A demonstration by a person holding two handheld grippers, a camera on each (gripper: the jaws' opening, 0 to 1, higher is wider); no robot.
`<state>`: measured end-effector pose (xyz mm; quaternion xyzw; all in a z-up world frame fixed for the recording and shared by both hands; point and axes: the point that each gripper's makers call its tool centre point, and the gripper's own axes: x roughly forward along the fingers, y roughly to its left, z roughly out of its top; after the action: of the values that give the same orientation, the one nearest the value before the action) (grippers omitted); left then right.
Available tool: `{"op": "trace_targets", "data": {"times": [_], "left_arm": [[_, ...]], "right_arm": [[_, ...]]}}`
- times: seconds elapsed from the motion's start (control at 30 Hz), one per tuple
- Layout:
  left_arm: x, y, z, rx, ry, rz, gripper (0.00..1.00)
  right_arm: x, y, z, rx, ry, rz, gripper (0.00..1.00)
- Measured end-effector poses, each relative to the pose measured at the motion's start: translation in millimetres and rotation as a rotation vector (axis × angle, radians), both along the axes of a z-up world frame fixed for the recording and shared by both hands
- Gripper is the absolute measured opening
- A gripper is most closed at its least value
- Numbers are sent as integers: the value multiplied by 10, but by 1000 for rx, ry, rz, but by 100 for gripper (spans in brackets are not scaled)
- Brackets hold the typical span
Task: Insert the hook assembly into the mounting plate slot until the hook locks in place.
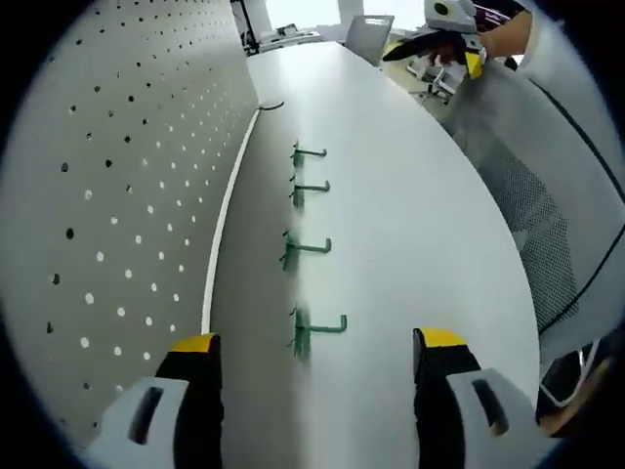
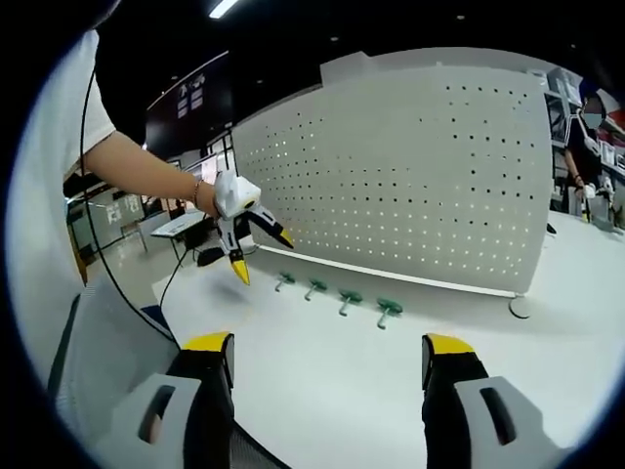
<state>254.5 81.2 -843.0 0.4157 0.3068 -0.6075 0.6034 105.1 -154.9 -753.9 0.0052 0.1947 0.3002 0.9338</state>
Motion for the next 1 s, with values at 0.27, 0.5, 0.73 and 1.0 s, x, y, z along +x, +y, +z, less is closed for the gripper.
{"op": "trace_targets", "data": {"times": [0.27,0.5,0.73,1.0], "left_arm": [[30,-23,-81,36,26,-35,84],[5,-22,-223,88,51,-78,84],[-5,-51,-317,114,69,-86,82],[-16,-13,-405,148,87,-85,79]], "right_arm": [[-3,1,4,1,2,-2,76],[-9,-10,3,-1,5,-3,76],[-35,-39,6,2,5,-10,76],[-34,-66,7,-6,5,-16,76]]}}
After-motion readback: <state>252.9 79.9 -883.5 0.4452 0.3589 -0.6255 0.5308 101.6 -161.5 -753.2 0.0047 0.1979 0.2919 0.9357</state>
